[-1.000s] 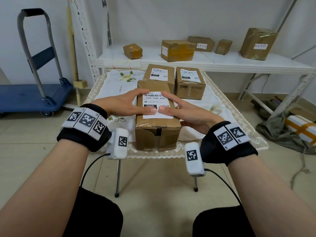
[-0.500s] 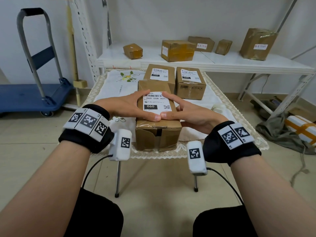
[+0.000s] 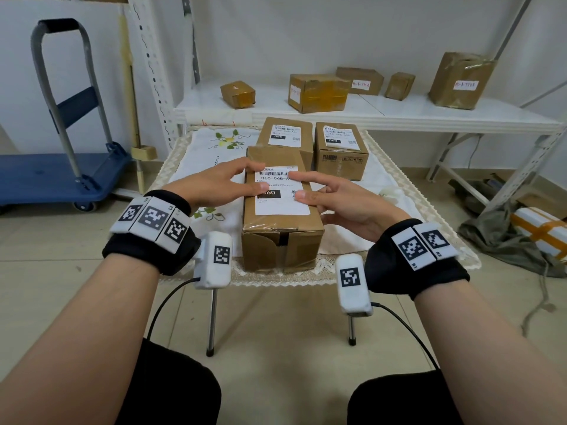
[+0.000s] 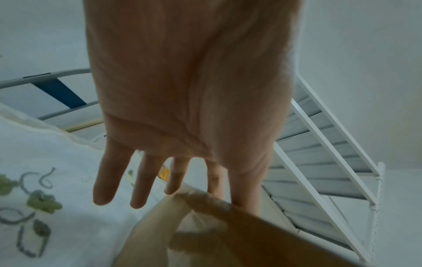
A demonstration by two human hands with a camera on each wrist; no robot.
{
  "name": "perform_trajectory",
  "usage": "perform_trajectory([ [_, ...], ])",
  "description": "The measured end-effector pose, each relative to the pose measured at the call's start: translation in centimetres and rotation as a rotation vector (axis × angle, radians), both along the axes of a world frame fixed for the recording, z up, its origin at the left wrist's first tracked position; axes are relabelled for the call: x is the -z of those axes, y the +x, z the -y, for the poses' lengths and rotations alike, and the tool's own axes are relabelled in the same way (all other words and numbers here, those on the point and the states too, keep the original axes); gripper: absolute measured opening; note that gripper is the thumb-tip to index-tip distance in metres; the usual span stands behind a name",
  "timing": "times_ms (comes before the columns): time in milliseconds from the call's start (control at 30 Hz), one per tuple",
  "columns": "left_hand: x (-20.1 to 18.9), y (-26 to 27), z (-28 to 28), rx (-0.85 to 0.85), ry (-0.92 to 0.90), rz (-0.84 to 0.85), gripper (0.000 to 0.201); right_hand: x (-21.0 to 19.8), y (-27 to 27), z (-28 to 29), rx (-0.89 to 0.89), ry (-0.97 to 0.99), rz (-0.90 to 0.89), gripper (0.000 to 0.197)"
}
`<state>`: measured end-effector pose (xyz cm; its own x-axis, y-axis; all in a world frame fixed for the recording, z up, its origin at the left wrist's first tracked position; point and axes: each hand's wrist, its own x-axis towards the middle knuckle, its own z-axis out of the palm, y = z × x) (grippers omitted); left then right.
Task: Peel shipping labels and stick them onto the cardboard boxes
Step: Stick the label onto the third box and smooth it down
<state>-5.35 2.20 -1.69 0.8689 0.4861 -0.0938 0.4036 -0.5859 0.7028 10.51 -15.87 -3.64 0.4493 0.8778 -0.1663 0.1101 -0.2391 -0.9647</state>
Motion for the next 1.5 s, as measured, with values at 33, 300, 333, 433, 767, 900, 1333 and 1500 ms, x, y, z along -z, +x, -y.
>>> perform_trajectory([
  [33, 0.1, 0.2, 0.1, -0.019, -0.020, 0.026, 0.049, 0.0, -0.1, -0.1, 0.016, 0.014, -0.003, 0.039],
  [300, 1.1, 1.3, 0.1, -0.126, -0.160, 0.160, 0.021, 0.4, -0.9, -1.2, 0.084, -0.019, 0.048, 0.037],
  [333, 1.2, 1.3, 0.0, -0.126, -0.150, 0.165, 0.020, 0.5, -1.0, -1.3, 0.087, -0.032, 0.052, 0.039],
  [433, 1.4, 1.5, -0.5, -0.108, -0.090, 0.182, 0.020, 0.4, -1.3, -1.7, 0.092, -0.060, 0.073, 0.044],
  [767, 1.4, 2.4, 0.2, 0.039, 0.121, 0.147, 0.041, 0.4, -1.7, -2.4, 0.099, -0.081, 0.158, 0.057],
  [900, 1.1, 2.4, 0.7, 0.074, 0.131, 0.152, 0.043, 0.4, -1.8, -2.4, 0.080, -0.060, 0.205, 0.058],
  [1333, 1.0, 2.0, -0.2, -0.004, 0.172, 0.079, 0.037, 0.6, -1.7, -2.8, 0.123, -0.102, 0.332, 0.053],
  [1500, 0.5, 1.0, -0.9, -0.108, 0.186, 0.096, 0.038, 0.8, -1.5, -2.6, 0.145, -0.116, 0.347, 0.053],
])
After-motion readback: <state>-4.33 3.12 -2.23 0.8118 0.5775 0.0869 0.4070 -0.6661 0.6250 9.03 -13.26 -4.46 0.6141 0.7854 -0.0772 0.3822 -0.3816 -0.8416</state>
